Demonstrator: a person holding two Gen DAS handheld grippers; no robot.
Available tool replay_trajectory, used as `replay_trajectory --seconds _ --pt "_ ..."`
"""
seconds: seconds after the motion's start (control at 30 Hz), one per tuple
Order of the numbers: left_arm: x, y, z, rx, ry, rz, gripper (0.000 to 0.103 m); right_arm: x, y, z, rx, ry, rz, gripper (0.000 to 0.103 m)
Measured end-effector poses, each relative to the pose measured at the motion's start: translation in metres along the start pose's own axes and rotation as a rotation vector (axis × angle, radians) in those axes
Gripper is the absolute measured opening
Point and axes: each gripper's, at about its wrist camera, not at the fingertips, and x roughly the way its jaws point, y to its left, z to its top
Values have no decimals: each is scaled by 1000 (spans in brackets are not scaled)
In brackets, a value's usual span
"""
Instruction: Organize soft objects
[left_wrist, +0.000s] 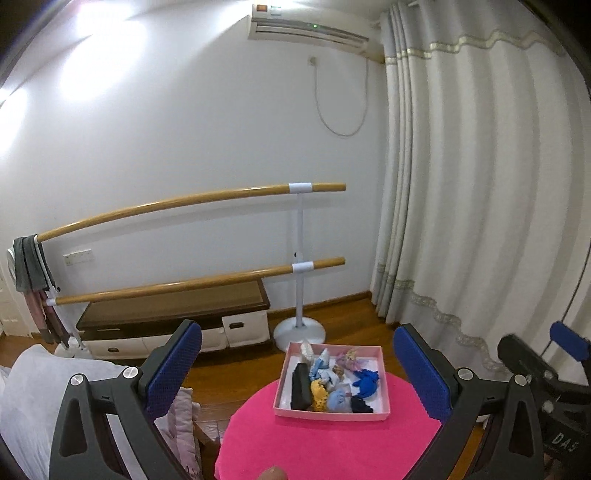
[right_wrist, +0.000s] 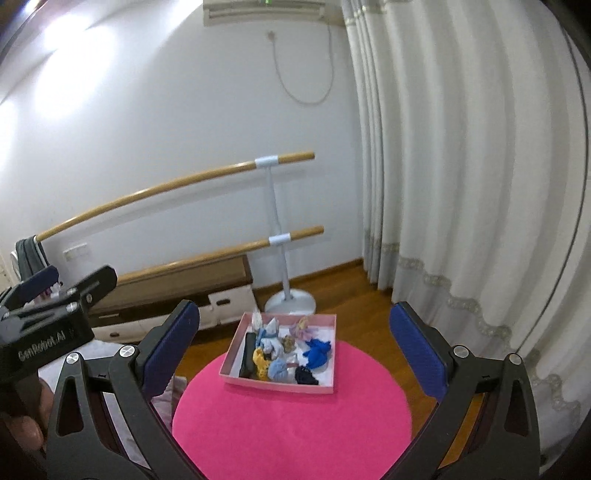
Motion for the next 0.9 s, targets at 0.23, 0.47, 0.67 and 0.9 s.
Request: replay_trajectory --seconds 0.23,0.47,0.67,0.9 --pt "-15 5 -13 -16 -25 5 103 -28 5 0 -13 -63 -17 103" --pt "-23 8 -10 -18 -36 1 103 -33 2 -3 1 -64 -28 103" --pt "-24 11 -3 -20 -35 -5 103 -29 2 -4 2 -65 -26 103" --pt "-26 11 2 -15 -29 -9 103 -28 1 -5 0 -56 -24 103"
